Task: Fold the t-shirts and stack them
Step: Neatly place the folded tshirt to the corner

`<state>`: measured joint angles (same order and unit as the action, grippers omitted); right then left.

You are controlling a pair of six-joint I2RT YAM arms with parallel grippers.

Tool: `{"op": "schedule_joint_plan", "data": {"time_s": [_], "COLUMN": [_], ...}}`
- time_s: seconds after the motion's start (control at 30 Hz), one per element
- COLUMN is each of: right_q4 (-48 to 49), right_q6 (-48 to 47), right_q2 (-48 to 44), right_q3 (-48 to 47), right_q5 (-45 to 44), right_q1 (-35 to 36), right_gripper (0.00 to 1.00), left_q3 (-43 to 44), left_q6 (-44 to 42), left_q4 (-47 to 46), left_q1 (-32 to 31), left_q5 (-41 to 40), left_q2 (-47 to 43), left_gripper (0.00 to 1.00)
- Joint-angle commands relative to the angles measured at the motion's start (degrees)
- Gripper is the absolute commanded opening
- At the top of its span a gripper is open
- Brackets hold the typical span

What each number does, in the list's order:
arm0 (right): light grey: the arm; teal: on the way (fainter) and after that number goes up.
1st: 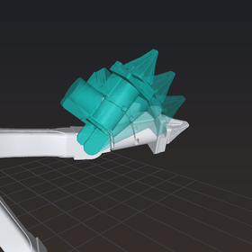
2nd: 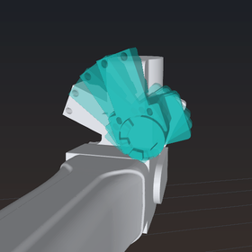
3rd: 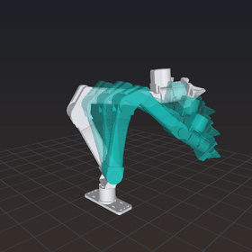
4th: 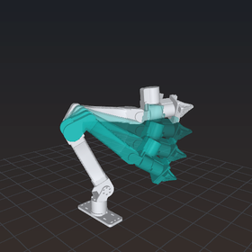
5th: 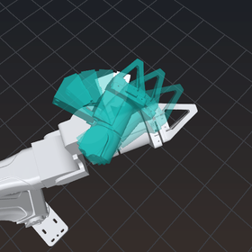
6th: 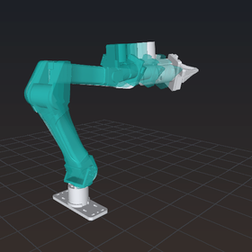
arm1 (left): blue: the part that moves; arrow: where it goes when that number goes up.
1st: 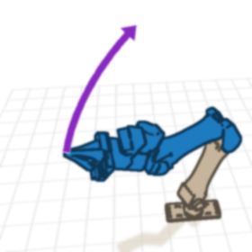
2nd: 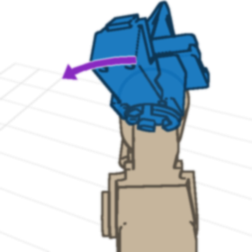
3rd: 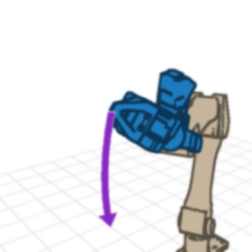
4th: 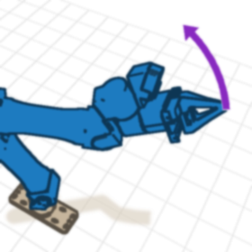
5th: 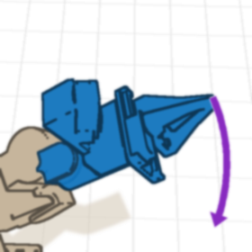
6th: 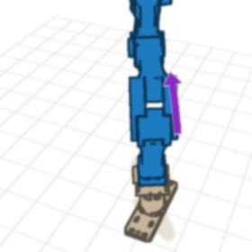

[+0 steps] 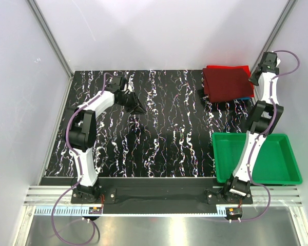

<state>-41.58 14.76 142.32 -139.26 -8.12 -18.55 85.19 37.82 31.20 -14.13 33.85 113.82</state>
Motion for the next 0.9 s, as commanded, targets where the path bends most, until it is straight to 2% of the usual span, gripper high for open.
{"op": "schedule_joint_plan", "data": {"time_s": [0.0, 0.17, 0.33, 0.5, 0.53, 0.63, 0.67, 0.7, 0.77, 0.8, 0.83, 0.87], "right_q4": [-1.3, -6.04, -9.91, -18.17, -19.05, -21.08, -19.86, -19.16, -18.62, -18.19, -16.79, -16.17], "right_q6": [-0.09, 2.01, 4.48, 6.68, 6.94, 8.61, 9.57, 9.58, 11.24, 11.95, 12.39, 13.26], "right_q2": [-0.73, -2.65, -8.36, -15.29, -16.8, -24.24, -26.63, -28.83, -34.99, -39.1, -41.05, -42.99], "right_q3": [-2.51, -2.34, -0.66, -0.31, 0.21, 4.51, 8.88, 10.92, 15.66, 17.43, 19.1, 22.6], "right_q5": [-0.84, -2.77, -5.85, -4.02, -1.4, 2.3, 4.49, 6.43, 7.94, 10.21, 14.49, 15.93], "right_q1": [0.26, 0.26, 0.26, 1.84, 2.37, 5.78, 6.67, 7.72, 10.72, 11.42, 12.3, 13.96], "right_gripper": [0.02, 0.02, 0.03, 0.07, 0.08, 0.18, 0.21, 0.32, 0.41, 0.54, 0.62, 0.77], "left_q3": [3.05, 3.5, -0.1, -1.43, -1.34, -1.69, -2.13, -2.65, -3.88, -4.15, -4.5, -4.42], "left_q6": [0.41, -0.56, -0.91, -1.52, -1.87, -2.4, -2.4, -2.06, -1.44, -1.0, -0.91, -1.08], "left_q4": [0.26, 2.02, 0.71, 0.0, 0.0, -0.44, -0.79, -1.23, -1.58, -1.67, -1.93, -1.59], "left_q1": [0.24, 0.33, 0.33, 0.42, 0.42, 0.51, 0.51, 0.51, 0.51, 0.51, 0.51, 0.51], "left_q5": [-0.09, -0.09, 0.52, -0.27, -0.62, -1.76, -2.03, -2.38, -3.51, -3.96, -4.22, -5.18], "left_q2": [-3.6, -6.41, -10.1, -16.07, -17.04, -21.61, -22.84, -24.16, -28.38, -30.04, -32.93, -34.44], "left_gripper": [0.25, 0.26, 0.26, 0.26, 0.27, 0.27, 0.27, 0.27, 0.27, 0.28, 0.28, 0.29]}}
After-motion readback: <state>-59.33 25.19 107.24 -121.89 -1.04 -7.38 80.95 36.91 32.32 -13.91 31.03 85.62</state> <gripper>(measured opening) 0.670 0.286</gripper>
